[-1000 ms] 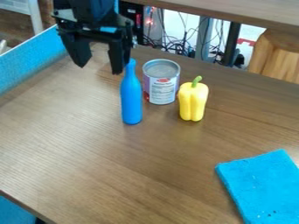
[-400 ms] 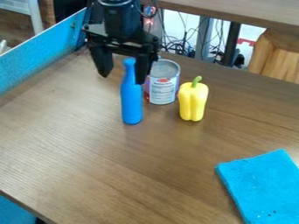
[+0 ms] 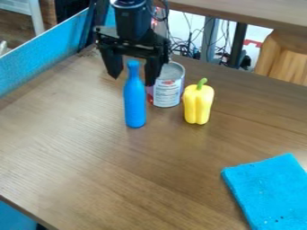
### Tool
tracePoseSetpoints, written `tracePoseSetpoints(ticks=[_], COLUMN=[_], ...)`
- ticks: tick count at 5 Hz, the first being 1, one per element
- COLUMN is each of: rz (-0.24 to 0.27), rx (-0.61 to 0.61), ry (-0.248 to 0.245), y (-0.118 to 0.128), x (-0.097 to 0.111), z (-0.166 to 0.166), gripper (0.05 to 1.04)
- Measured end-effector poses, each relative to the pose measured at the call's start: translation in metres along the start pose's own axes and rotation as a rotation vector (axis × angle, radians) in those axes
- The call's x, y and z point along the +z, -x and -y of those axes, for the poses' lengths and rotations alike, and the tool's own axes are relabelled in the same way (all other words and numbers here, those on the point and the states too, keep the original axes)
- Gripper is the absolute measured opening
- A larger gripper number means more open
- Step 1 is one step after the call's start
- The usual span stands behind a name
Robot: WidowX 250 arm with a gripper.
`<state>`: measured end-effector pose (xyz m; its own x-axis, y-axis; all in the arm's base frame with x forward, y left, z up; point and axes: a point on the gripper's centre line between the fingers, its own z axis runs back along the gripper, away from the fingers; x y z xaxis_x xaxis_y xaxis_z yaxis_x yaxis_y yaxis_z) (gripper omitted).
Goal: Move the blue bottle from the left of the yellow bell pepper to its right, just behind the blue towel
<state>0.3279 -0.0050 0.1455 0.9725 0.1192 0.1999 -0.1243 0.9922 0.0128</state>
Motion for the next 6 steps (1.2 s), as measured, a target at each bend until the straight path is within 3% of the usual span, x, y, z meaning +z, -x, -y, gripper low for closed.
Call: tracePoseSetpoints(ticks=[2,4,5,6], rz=[-0.016,0.028,0.054,0.056], rx=[0.035,0.075,0.093,0.093], ry=[-0.044,-0.045,-0.044,-0.046], y=[-0.004,-0.003,-0.002,0.0], x=[-0.009,-0.022,-0.022,-0.019], z=[-0.005,-0.006,-0.007,-0.008], gripper=[0.95,0.478,0.413,0.409])
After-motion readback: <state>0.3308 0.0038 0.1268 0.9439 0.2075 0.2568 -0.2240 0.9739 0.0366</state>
